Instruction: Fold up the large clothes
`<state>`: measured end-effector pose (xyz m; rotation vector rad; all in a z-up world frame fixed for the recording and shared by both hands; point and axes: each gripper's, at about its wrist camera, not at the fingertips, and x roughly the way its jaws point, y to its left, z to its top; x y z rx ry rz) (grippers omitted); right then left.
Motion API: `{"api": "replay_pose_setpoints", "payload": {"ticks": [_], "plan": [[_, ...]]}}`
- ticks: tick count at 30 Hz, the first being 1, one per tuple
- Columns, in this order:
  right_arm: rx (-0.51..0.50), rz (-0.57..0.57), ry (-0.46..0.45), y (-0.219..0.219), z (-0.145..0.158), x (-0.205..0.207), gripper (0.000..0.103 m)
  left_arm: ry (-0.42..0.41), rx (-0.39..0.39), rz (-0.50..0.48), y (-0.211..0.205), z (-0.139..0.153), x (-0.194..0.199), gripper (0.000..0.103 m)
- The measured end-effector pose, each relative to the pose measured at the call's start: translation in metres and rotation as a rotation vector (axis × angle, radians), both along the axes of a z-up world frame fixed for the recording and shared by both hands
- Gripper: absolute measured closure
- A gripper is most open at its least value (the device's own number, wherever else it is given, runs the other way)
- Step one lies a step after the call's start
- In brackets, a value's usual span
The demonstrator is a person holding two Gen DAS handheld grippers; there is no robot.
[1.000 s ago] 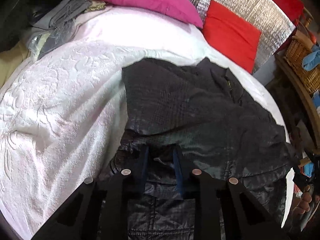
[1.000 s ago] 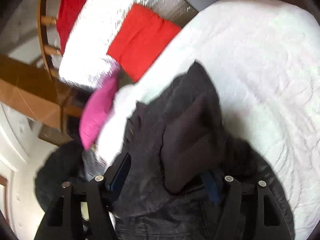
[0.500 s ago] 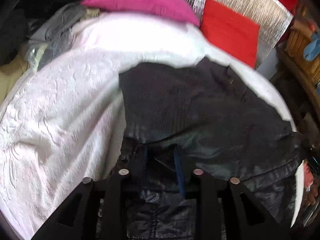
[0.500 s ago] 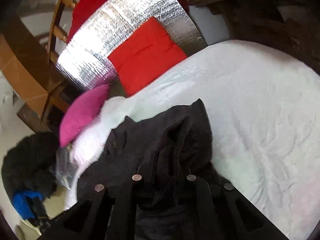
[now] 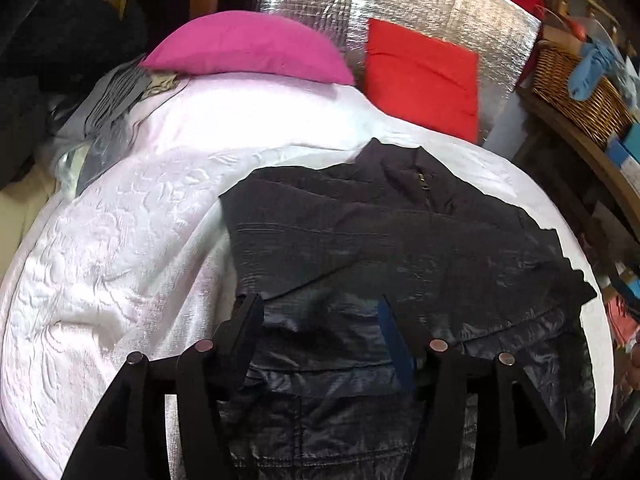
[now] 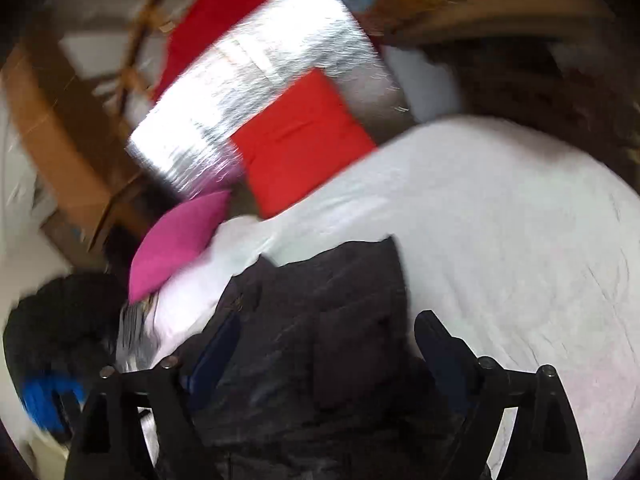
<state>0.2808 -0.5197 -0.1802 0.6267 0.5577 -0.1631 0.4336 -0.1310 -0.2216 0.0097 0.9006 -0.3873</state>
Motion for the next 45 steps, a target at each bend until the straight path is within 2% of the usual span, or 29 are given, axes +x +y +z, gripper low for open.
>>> {"api": "replay_pose_setpoints", "payload": {"ticks": [1,2,3,4,7,10,14,16,17,18,19,21,22,23,27,28,30,34,37,41,45], "plan": [[-0.013,0.020,0.010,0.007,-0.002,0.007,0.033,0.004,0.009,-0.009,-0.002,-0.004,-0.001,0.043],[-0.022,0.051,0.045,0.015,-0.009,0.018,0.041,0.014,0.020,-0.014,-0.008,-0.007,0.001,0.043],[-0.024,0.070,0.090,0.020,-0.017,0.028,0.057,0.029,0.039,-0.018,-0.011,-0.013,0.001,0.043],[-0.026,0.085,0.137,0.023,-0.027,0.035,0.067,0.049,0.065,-0.020,-0.015,-0.021,0.004,0.043],[-0.020,0.105,0.307,0.028,-0.060,0.053,0.067,0.100,0.151,-0.032,-0.025,-0.045,0.009,0.043],[0.037,0.087,0.289,0.026,-0.054,0.043,0.067,0.048,0.218,-0.052,-0.033,-0.045,0.002,0.042],[0.117,0.079,0.190,0.027,-0.038,0.019,0.065,-0.015,0.199,-0.074,-0.038,-0.034,-0.020,0.042],[0.107,0.099,0.180,0.036,-0.037,0.018,0.063,-0.045,0.188,-0.104,-0.043,-0.033,-0.032,0.034],[0.095,0.108,0.195,0.040,-0.042,0.022,0.058,-0.058,0.204,-0.120,-0.049,-0.035,-0.037,0.028],[0.084,0.114,0.220,0.042,-0.050,0.027,0.035,-0.060,0.248,-0.128,-0.057,-0.043,-0.039,0.028],[0.074,0.124,0.259,0.044,-0.061,0.032,0.030,-0.051,0.301,-0.131,-0.064,-0.053,-0.040,0.028],[0.068,0.152,0.368,0.049,-0.086,0.040,0.030,-0.039,0.412,-0.149,-0.077,-0.071,-0.043,0.028],[0.061,0.152,0.366,0.051,-0.086,0.032,0.031,-0.079,0.457,-0.158,-0.082,-0.070,-0.049,0.028],[0.048,0.148,0.344,0.052,-0.077,0.027,0.032,-0.087,0.468,-0.168,-0.083,-0.068,-0.053,0.028],[0.057,0.148,0.155,0.048,-0.030,-0.009,0.031,-0.082,0.360,-0.204,-0.072,-0.043,-0.076,0.028],[0.083,0.144,0.109,0.046,-0.021,-0.023,0.031,-0.090,0.322,-0.210,-0.065,-0.034,-0.088,0.028],[0.113,0.140,0.058,0.045,-0.012,-0.043,0.031,-0.120,0.298,-0.218,-0.052,-0.020,-0.112,0.028],[0.074,0.152,0.039,0.041,-0.005,-0.079,0.031,-0.160,0.255,-0.201,-0.022,0.001,-0.164,0.028],[0.066,0.145,-0.002,0.035,0.000,-0.112,0.031,-0.157,0.227,-0.159,0.006,0.007,-0.212,0.028],[0.074,0.132,-0.047,0.024,0.000,-0.160,0.031,-0.109,0.160,-0.067,0.038,0.001,-0.238,0.026],[0.086,0.132,-0.044,0.035,-0.014,-0.184,0.031,-0.036,0.090,0.024,0.069,-0.007,-0.263,0.025]]}}
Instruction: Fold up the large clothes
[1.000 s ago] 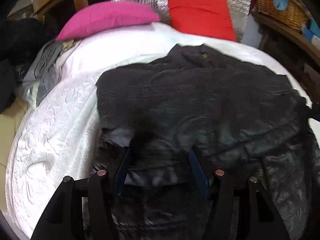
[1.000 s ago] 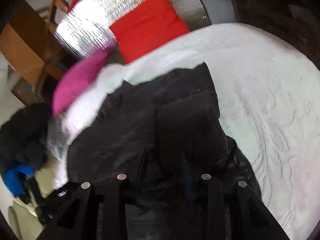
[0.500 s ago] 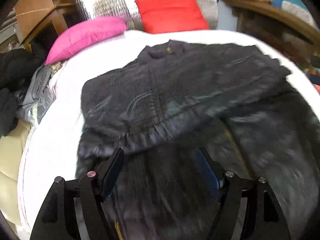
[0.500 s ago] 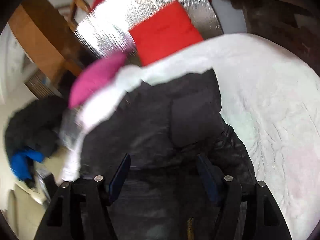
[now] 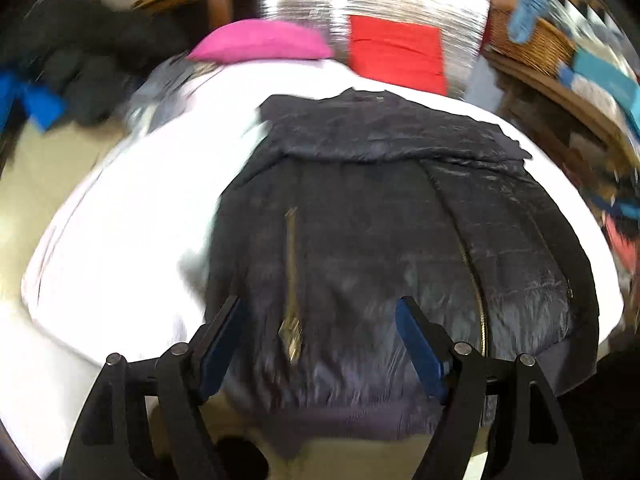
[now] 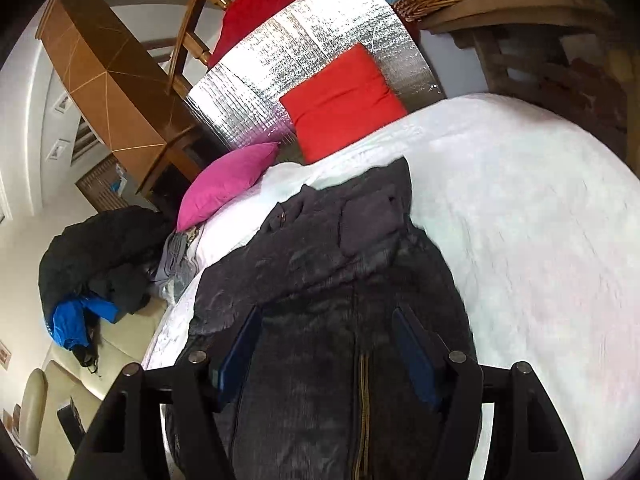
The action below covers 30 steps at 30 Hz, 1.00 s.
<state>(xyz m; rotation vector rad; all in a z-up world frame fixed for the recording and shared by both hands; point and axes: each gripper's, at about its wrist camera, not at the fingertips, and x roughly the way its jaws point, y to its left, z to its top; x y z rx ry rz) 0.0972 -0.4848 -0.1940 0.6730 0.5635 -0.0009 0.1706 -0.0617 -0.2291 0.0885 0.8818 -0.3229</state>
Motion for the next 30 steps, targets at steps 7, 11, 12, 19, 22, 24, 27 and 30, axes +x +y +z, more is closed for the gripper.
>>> {"api": "replay_pose_setpoints", "payload": {"ticks": [7,11,12,19,22,24,27,30], "plan": [[-0.026,0.041,0.038,0.038,-0.014,-0.049,0.031,-0.012,0.000,0.011,0.032,0.005,-0.018,0.024],[-0.006,0.034,0.092,0.038,-0.022,-0.073,0.031,0.020,-0.045,0.060,0.067,0.004,-0.010,0.020],[-0.004,0.028,0.103,0.036,-0.023,-0.077,0.031,0.041,-0.054,0.076,0.076,0.000,-0.004,0.020],[0.055,-0.022,0.181,0.017,-0.045,-0.102,0.029,0.201,-0.143,0.193,0.128,-0.041,0.019,0.020],[0.071,-0.017,0.246,0.015,-0.064,-0.099,0.029,0.266,-0.225,0.219,0.134,-0.061,0.020,0.020],[0.092,-0.004,0.283,0.018,-0.076,-0.096,0.028,0.274,-0.274,0.175,0.127,-0.066,0.016,0.021],[0.090,0.034,0.318,0.028,-0.083,-0.089,0.029,0.271,-0.294,0.121,0.109,-0.072,0.008,0.042],[0.081,0.053,0.350,0.041,-0.089,-0.079,0.029,0.273,-0.299,0.080,0.091,-0.077,0.004,0.047]]}}
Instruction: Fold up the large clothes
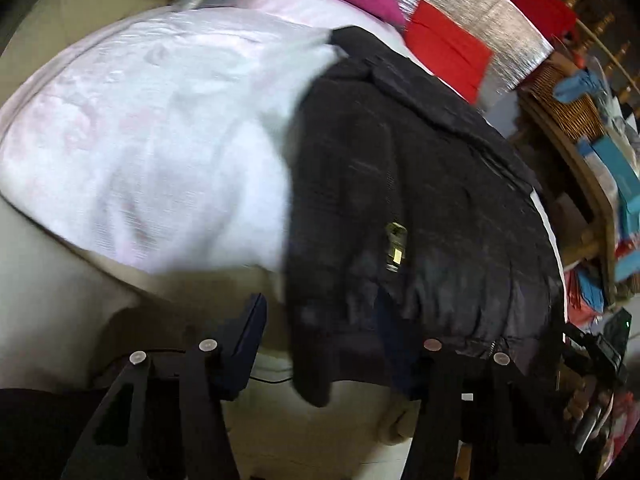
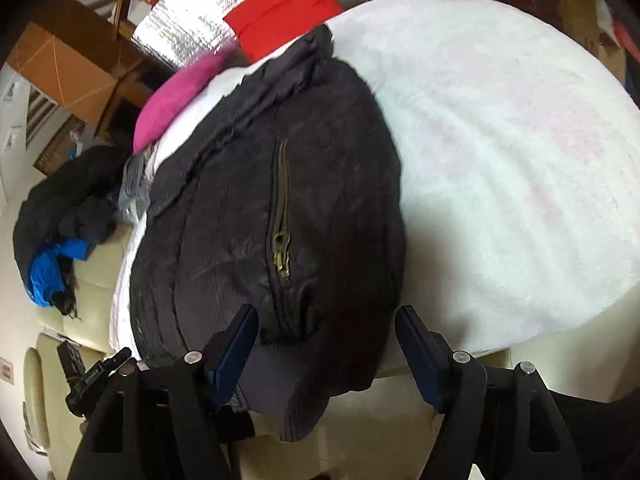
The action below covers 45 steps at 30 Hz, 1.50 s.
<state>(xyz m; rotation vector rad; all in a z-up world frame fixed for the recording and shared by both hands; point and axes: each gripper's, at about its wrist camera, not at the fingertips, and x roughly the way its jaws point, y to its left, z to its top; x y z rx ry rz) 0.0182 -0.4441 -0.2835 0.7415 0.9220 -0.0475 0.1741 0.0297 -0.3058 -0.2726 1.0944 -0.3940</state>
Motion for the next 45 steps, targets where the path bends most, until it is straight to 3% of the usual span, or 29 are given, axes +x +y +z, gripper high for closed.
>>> {"api": "replay_pose_setpoints", "payload": {"ticks": [5,7,8,9,12,16,17,18,19,23,24,26,27,29,30,33,36,37,39,40,42,43,44,45], "plan": [[-0.063,-0.015,0.068,0.015,-0.014,0.014,0.030,0.072,0.009,-0.024,-0.018,-0.021,0.005,0.039],[-0.101,-0.008,0.069,0.018,-0.013,0.015,0.044,0.046,0.014,-0.042,-0.022,-0.021,0.001,0.039],[-0.114,-0.004,0.064,0.019,-0.010,0.013,0.051,0.037,0.018,-0.049,-0.022,-0.021,0.000,0.043],[-0.115,-0.006,0.055,0.017,-0.006,0.012,0.067,0.034,0.013,-0.046,-0.021,-0.020,0.000,0.054],[-0.075,0.004,0.030,0.011,-0.001,0.009,0.068,0.029,-0.017,-0.026,-0.013,-0.018,-0.003,0.060],[-0.076,0.002,0.082,0.006,-0.008,0.007,0.065,0.030,0.006,-0.010,-0.006,-0.020,-0.013,0.054],[-0.054,-0.014,0.096,0.003,-0.011,0.007,0.060,0.053,0.007,-0.006,-0.004,-0.025,-0.010,0.037],[-0.043,-0.037,0.103,0.001,-0.013,0.007,0.040,0.088,0.010,0.005,-0.005,-0.031,-0.008,0.026],[-0.039,-0.063,0.102,-0.001,-0.014,0.006,0.028,0.111,0.009,0.018,-0.004,-0.036,-0.006,0.026],[-0.014,-0.017,0.091,0.006,-0.022,0.017,0.028,0.173,-0.064,-0.005,-0.012,-0.051,0.001,0.027],[-0.017,-0.007,0.096,0.010,-0.024,0.020,0.030,0.181,-0.087,-0.013,-0.014,-0.053,0.001,0.039],[-0.088,0.032,0.070,0.024,-0.017,0.021,0.044,0.179,-0.099,-0.037,-0.016,-0.053,0.000,0.066],[-0.125,0.051,0.048,0.029,-0.010,0.021,0.062,0.166,-0.086,-0.043,-0.017,-0.051,-0.001,0.080],[-0.137,0.054,0.022,0.032,-0.001,0.018,0.073,0.161,-0.122,-0.047,-0.012,-0.044,-0.005,0.094],[-0.137,0.050,0.011,0.031,0.003,0.017,0.079,0.161,-0.139,-0.047,-0.009,-0.040,-0.005,0.095],[-0.100,0.071,-0.034,0.023,0.015,0.014,0.081,0.092,-0.152,-0.091,-0.007,-0.017,-0.007,0.095],[-0.067,0.079,0.049,0.018,0.001,0.023,0.078,0.114,-0.104,-0.115,-0.013,-0.023,0.001,0.092],[-0.056,0.070,0.081,0.014,-0.007,0.025,0.075,0.143,-0.076,-0.112,-0.016,-0.031,0.004,0.088],[-0.038,0.045,0.121,0.013,-0.015,0.033,0.067,0.213,-0.054,-0.103,-0.022,-0.047,0.008,0.058],[-0.028,0.042,0.121,0.013,-0.015,0.035,0.063,0.232,-0.074,-0.096,-0.023,-0.053,0.011,0.057],[-0.006,0.055,0.106,0.011,-0.016,0.038,0.059,0.226,-0.101,-0.103,-0.027,-0.053,0.013,0.060],[-0.011,0.072,0.097,0.011,-0.015,0.038,0.060,0.215,-0.104,-0.110,-0.028,-0.051,0.013,0.068],[-0.018,0.079,0.089,0.011,-0.013,0.037,0.065,0.199,-0.104,-0.117,-0.029,-0.048,0.012,0.091],[-0.016,0.082,0.079,0.011,-0.009,0.034,0.078,0.184,-0.108,-0.129,-0.029,-0.044,0.012,0.094]]}}
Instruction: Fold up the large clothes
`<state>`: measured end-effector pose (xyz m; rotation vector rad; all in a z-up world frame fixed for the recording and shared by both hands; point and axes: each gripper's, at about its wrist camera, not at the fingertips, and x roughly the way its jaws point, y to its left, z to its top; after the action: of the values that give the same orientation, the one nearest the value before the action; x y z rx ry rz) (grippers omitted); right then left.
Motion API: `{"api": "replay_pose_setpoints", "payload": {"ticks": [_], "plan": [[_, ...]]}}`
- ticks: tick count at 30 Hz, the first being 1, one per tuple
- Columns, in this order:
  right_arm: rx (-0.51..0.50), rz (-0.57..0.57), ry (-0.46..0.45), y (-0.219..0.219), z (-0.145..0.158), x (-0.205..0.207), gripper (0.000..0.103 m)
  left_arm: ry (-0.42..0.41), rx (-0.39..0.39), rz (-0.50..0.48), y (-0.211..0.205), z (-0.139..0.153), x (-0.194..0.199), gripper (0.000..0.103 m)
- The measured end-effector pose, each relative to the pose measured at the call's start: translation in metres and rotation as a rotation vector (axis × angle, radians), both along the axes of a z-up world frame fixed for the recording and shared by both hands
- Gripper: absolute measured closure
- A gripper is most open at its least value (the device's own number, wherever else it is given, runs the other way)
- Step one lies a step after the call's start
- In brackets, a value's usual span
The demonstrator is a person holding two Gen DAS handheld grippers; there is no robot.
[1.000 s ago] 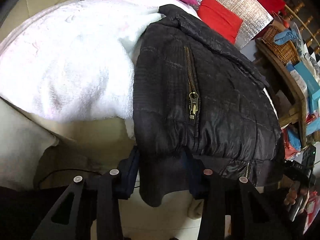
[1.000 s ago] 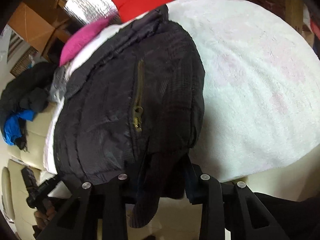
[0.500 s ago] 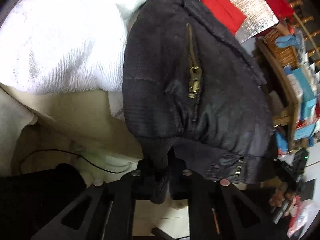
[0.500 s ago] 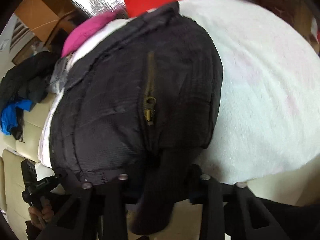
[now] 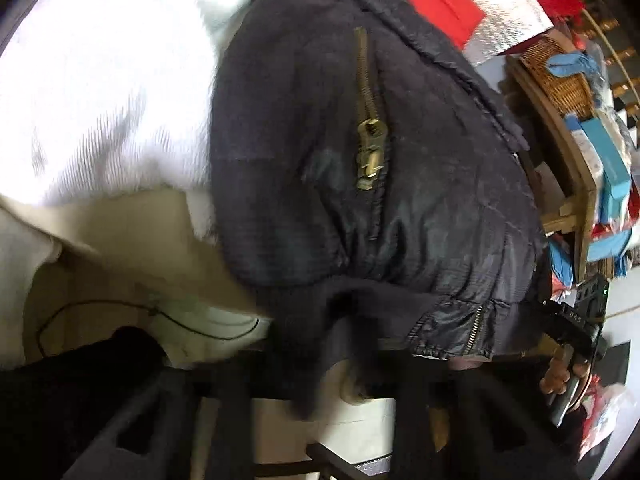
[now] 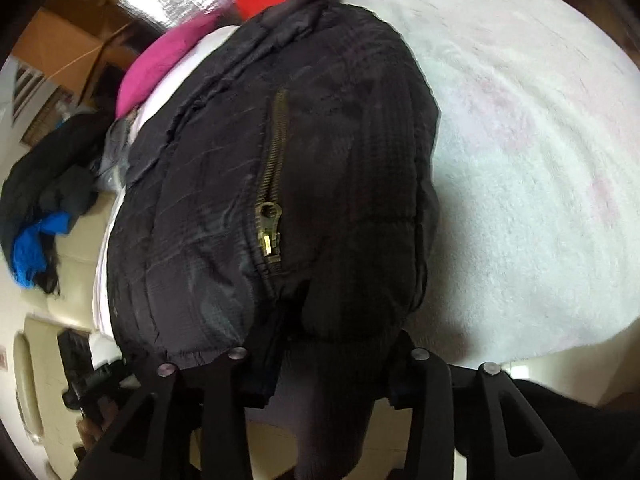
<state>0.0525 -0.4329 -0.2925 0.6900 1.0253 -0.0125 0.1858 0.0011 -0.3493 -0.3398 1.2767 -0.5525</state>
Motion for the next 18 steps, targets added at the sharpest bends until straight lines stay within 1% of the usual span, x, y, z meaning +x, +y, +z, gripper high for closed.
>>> {"api": "replay_pose_setpoints", "payload": {"ticks": [2,4,6,7,9,11,12,14,16,17,18], "plan": [[-0.015,0.013,-0.043,0.003,0.019,-0.004,0.082,-0.001,-0.025,-0.001,0.001,0.009,0.000,0.095],[-0.016,0.018,-0.091,0.001,0.038,-0.010,0.083,-0.020,-0.069,-0.020,0.005,0.027,-0.004,0.095],[-0.005,0.025,-0.158,0.000,0.064,-0.008,0.084,-0.062,-0.114,-0.045,0.007,0.054,-0.003,0.095],[-0.010,0.030,-0.196,0.001,0.079,-0.008,0.084,-0.103,-0.142,-0.064,0.007,0.076,0.000,0.095],[-0.024,0.029,-0.264,-0.001,0.109,-0.002,0.085,-0.160,-0.174,-0.081,0.007,0.107,0.007,0.095],[-0.026,0.028,-0.321,-0.009,0.133,0.002,0.086,-0.204,-0.214,-0.091,0.004,0.139,0.024,0.095],[-0.026,0.023,-0.353,-0.013,0.148,0.011,0.086,-0.237,-0.226,-0.096,0.000,0.158,0.037,0.095],[-0.026,0.010,-0.392,-0.026,0.169,0.021,0.086,-0.274,-0.249,-0.098,-0.005,0.183,0.061,0.095],[-0.034,-0.012,-0.426,-0.041,0.190,0.044,0.086,-0.324,-0.259,-0.097,-0.019,0.212,0.098,0.095],[-0.043,-0.024,-0.440,-0.047,0.198,0.061,0.086,-0.343,-0.255,-0.092,-0.023,0.220,0.110,0.095],[-0.049,-0.035,-0.452,-0.054,0.207,0.075,0.086,-0.364,-0.254,-0.078,-0.032,0.231,0.136,0.095]]}}
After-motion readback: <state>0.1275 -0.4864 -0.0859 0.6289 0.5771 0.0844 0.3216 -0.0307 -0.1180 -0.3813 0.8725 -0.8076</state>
